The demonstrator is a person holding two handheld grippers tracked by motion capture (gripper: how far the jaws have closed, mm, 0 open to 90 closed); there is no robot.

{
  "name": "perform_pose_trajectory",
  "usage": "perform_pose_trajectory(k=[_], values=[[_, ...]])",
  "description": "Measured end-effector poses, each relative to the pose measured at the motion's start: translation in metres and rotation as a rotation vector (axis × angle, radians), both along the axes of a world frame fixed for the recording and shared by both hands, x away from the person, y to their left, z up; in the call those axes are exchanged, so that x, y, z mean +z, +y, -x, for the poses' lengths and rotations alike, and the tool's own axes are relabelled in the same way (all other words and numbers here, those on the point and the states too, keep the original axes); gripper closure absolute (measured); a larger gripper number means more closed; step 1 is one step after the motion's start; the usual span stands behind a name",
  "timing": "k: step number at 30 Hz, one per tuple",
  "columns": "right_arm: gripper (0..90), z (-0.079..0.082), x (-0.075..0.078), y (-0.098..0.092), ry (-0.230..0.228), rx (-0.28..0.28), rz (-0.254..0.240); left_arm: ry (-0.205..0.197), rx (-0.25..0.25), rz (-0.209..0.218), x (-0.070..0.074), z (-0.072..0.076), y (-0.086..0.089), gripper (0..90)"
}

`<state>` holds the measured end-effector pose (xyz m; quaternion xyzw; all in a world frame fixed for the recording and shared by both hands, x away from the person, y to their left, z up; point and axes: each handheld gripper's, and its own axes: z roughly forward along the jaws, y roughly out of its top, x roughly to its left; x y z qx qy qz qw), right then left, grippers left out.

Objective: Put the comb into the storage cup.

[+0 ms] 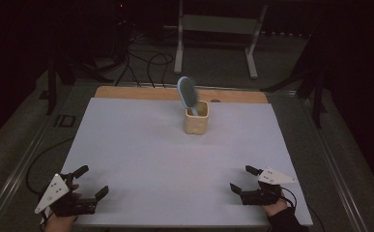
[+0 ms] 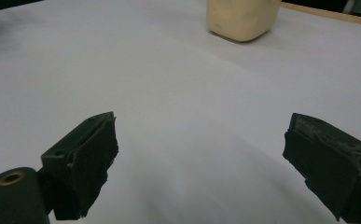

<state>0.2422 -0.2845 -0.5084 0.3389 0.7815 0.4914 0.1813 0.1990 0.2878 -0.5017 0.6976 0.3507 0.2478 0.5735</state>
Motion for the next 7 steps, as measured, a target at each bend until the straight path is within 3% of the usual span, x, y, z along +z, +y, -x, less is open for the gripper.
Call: perform_pose_trajectory(k=[7], values=[[9.0,-0.0013,-0.0009,0.0029,-0.002,0.012,0.008,0.000,0.000,0.001,0.0002,0.0004,0.0006,0.0]])
